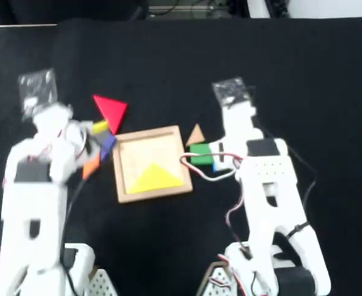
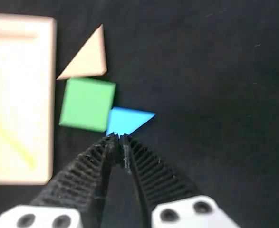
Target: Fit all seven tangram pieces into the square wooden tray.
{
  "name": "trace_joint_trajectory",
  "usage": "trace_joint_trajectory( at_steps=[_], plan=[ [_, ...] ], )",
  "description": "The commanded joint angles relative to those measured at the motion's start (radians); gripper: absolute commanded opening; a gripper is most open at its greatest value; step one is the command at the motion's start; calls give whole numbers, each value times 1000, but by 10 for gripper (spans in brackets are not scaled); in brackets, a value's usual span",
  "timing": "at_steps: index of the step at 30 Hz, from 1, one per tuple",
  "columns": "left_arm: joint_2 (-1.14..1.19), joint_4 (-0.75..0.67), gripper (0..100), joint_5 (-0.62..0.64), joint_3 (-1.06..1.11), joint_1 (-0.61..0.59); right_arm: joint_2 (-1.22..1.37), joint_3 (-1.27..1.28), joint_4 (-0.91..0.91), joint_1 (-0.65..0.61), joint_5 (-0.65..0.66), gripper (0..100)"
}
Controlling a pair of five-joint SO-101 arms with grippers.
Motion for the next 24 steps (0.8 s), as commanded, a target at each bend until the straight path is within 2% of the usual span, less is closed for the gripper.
trace_joint_trajectory(
  at_steps=[1, 8, 12, 18, 24],
  plan=[
    [298, 95, 281, 100, -318, 64, 28, 45, -137, 51, -28, 16],
    [790, 181, 281, 192, -751, 76, 189, 102, -296, 38, -43, 16],
    [1007, 241, 283, 287, -954, 33, 262, 59, -304, 28, -43, 16],
    [1269, 242, 284, 311, -1164, -1, 294, 35, -304, 28, -43, 16],
    [1422, 245, 284, 315, -1310, 2, 294, 35, -304, 28, -43, 16]
  ],
)
